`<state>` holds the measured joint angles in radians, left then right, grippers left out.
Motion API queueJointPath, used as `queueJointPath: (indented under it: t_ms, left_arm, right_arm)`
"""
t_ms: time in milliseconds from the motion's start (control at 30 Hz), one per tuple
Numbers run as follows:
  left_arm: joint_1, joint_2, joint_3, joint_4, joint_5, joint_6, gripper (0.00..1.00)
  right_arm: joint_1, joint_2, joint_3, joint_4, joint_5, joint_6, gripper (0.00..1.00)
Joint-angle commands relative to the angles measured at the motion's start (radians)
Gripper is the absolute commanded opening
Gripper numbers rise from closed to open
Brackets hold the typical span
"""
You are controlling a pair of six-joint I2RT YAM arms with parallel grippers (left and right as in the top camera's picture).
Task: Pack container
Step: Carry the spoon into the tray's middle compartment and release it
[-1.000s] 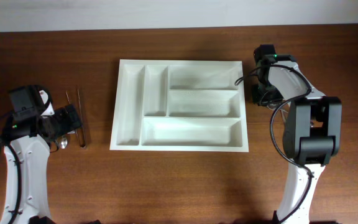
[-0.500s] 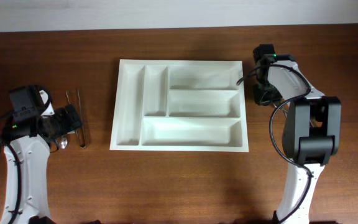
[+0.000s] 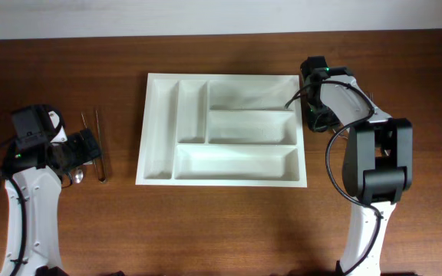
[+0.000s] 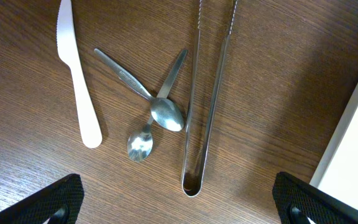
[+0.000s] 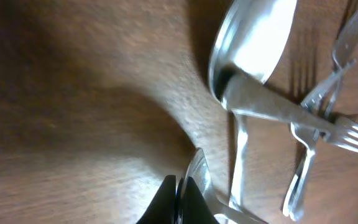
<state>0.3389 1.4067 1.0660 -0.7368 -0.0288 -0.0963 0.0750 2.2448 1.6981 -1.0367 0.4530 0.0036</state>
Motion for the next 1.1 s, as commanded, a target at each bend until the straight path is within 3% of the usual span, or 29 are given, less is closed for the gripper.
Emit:
queueJointPath:
  t_ms: [0, 500, 1067]
  left_arm:
    - [0.005, 0.004, 0.021, 0.005, 0.014, 0.012, 0.99]
    - [0.005, 0.004, 0.021, 0.005, 0.014, 0.012, 0.99]
    - [0.005, 0.004, 0.021, 0.005, 0.014, 0.012, 0.99]
  right_arm:
    - [0.003, 0.007, 0.006, -0.018, 0.068, 0.017, 0.04]
    - [0.071, -0.068, 0.01, -0.071, 0.092, 0.067, 0.04]
    - [0.237, -0.365, 0.014, -0.074, 0.121, 0.079, 0.04]
